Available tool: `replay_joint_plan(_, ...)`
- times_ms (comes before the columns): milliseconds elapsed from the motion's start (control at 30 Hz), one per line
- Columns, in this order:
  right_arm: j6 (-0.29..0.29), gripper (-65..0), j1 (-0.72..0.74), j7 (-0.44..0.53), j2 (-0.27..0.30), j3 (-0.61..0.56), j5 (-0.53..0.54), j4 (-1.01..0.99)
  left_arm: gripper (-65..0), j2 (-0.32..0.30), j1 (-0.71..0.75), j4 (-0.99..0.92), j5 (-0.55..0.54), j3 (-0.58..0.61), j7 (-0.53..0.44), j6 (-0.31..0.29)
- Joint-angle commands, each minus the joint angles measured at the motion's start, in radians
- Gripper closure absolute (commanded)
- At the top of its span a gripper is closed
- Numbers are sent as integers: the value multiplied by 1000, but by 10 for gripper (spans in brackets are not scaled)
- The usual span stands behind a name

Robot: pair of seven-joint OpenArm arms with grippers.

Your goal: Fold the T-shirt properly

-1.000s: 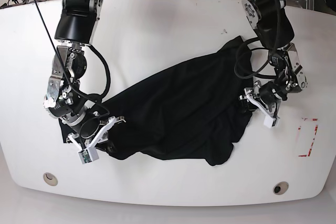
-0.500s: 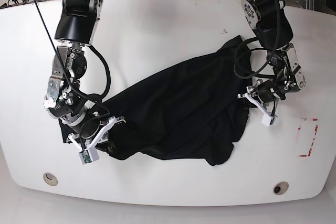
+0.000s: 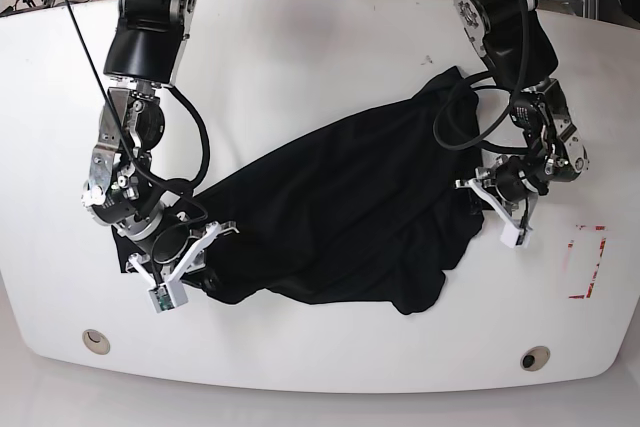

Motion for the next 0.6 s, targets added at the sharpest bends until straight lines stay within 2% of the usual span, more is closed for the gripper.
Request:
replay_joint_plan(0, 0, -9, 31, 27, 12, 11, 14, 26, 0, -14, -23, 65, -28, -2, 5, -7)
replay_joint_plan(233, 0, -8, 27, 27, 13, 17, 14, 32, 0, -22, -19, 142, -31, 2, 41, -7)
replay_joint_plan(567, -3, -8, 39, 26, 17, 42, 14, 31, 0, -82, -3, 315, -34, -14, 100, -7)
